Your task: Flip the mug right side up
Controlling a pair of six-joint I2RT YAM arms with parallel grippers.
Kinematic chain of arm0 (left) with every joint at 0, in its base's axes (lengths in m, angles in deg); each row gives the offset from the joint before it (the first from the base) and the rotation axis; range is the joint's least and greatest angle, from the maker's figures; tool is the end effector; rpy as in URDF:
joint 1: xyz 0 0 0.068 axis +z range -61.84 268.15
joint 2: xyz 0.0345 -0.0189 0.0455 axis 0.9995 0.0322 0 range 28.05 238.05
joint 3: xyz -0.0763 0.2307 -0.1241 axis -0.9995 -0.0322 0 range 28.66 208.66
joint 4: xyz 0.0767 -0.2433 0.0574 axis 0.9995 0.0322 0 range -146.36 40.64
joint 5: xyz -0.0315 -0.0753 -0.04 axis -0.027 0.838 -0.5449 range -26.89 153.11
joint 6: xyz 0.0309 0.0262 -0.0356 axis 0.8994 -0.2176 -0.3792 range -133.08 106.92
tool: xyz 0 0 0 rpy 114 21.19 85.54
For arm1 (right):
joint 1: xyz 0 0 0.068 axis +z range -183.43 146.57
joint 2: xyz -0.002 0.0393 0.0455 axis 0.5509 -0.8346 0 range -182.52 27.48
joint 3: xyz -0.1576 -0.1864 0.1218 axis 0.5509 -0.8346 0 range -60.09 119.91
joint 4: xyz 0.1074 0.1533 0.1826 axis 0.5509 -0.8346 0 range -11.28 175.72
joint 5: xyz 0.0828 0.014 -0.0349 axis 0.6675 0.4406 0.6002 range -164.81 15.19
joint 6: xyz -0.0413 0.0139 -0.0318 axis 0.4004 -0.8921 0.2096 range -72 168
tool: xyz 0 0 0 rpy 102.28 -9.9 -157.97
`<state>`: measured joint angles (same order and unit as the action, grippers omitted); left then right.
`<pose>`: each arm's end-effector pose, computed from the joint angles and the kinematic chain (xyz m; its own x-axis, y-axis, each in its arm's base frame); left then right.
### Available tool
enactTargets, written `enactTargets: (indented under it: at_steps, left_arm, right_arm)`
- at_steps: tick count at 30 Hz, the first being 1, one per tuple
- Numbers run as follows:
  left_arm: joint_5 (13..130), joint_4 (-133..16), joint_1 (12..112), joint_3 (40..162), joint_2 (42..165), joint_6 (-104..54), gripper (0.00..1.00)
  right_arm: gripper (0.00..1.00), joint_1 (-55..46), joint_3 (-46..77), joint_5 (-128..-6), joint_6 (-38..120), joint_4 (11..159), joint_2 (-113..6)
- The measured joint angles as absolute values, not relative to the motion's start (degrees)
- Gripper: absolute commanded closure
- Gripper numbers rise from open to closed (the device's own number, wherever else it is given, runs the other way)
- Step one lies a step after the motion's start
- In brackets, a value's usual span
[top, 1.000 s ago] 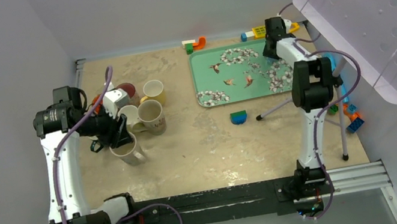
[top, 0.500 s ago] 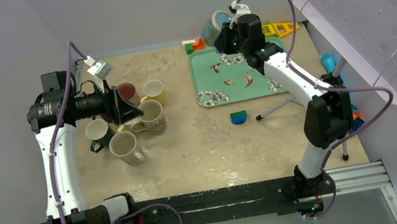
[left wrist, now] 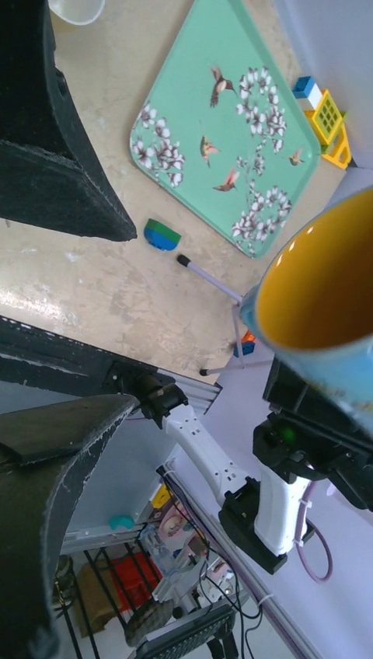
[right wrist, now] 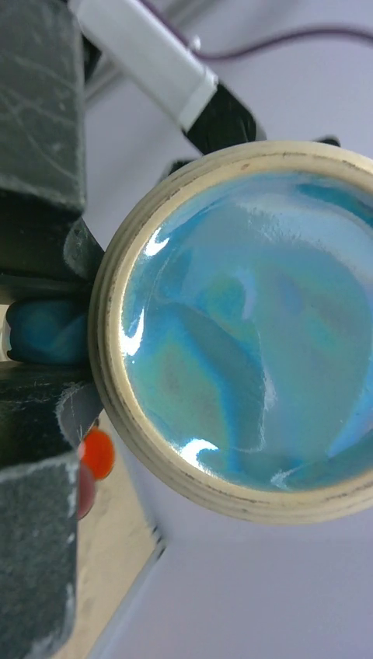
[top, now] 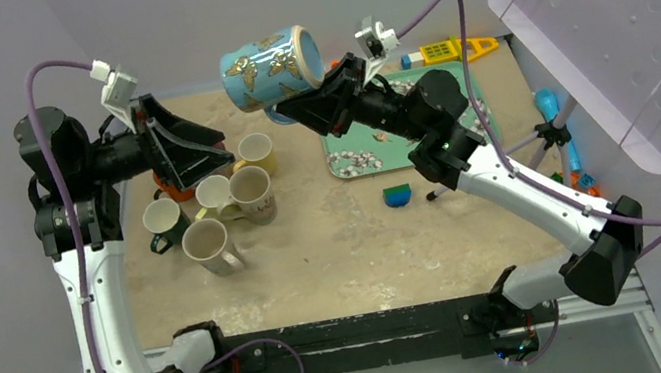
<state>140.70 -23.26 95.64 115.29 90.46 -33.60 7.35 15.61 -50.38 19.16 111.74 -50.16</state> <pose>0.1803 -0.0114 0.4901 -0.4689 -0.1376 -0.8724 0.8161 0.3102 -0.4876 0.2233 0.2120 0.4664 -0.1541 0.4469 -0.8812 -0.9204 0.2594 0.2925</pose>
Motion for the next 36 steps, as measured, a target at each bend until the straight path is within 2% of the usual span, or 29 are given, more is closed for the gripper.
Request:
enactTargets:
  at_steps: [8,13,16,18,20,21,23,24,25,27,28,29,31,33,36]
  left_arm:
    - [141.29,-42.91,95.55,115.78,89.61,-51.71,0.23]
    - [141.48,-59.65,95.18,113.33,89.58,-65.55,0.26]
    - [140.85,-64.85,94.72,112.74,89.74,-70.45,0.32]
    - [140.43,-67.13,94.18,112.41,89.96,-72.74,0.4]
    - [139.95,-70.43,93.59,111.71,90.44,-76.08,0.55]
    - [140.04,-71.91,93.46,111.34,90.66,-77.68,0.66]
    - [140.17,-75.96,93.35,110.11,91.05,-81.88,0.98]
    - [140.06,-77.03,93.35,109.63,91.16,-83.93,1.0]
    - [140.15,-77.66,93.06,109.07,91.29,-86.93,1.0]
    - [139.8,-78.54,92.62,108.8,91.36,-88.0,1.0]
    - [139.82,-76.57,92.62,108.96,91.29,-86.64,1.0]
    - [139.8,-72.48,92.65,109.5,91.07,-83.14,1.0]
    - [137.31,-53.79,92.12,114.75,90.94,-67.12,1.0]
    - [130.93,-35.11,89.76,120.21,91.42,-48.76,1.0]
    - [120.56,-18.47,84.8,123.14,91.22,-28.26,1.0]
  right_arm:
    - [1.0,11.06,15.5,-46.69,17.0,118.64,-50.05]
    - [1.0,12.79,15.5,-46.65,16.95,118.58,-50.56]
    - [1.0,14.08,15.53,-46.45,16.91,118.89,-51.34]
    - [1.0,15.0,15.59,-45.81,16.54,119.83,-52.52]
    - [1.0,15.87,15.96,-44.92,16.01,120.52,-54.21]
    - [1.0,16.26,16.12,-44.94,15.68,120.63,-55.19]
    - [1.0,16.55,16.25,-45.29,15.38,120.98,-57.0]
    - [1.0,16.44,16.29,-45.42,15.38,121.53,-57.66]
    - [0.97,16.18,16.44,-46.1,16.03,121.73,-58.25]
    - [0.54,15.76,16.51,-46.73,16.06,121.25,-58.73]
    - [0.36,15.8,16.71,-47.0,16.41,120.42,-58.69]
    - [0.23,15.94,17.14,-47.78,17.45,118.25,-58.4]
    - [0.15,16.15,17.43,-50.58,20.12,112.74,-57.59]
    - [0.13,16.39,17.32,-54.82,23.14,107.59,-56.0]
    - [0.1,16.13,15.88,-62.89,26.68,100.46,-51.26]
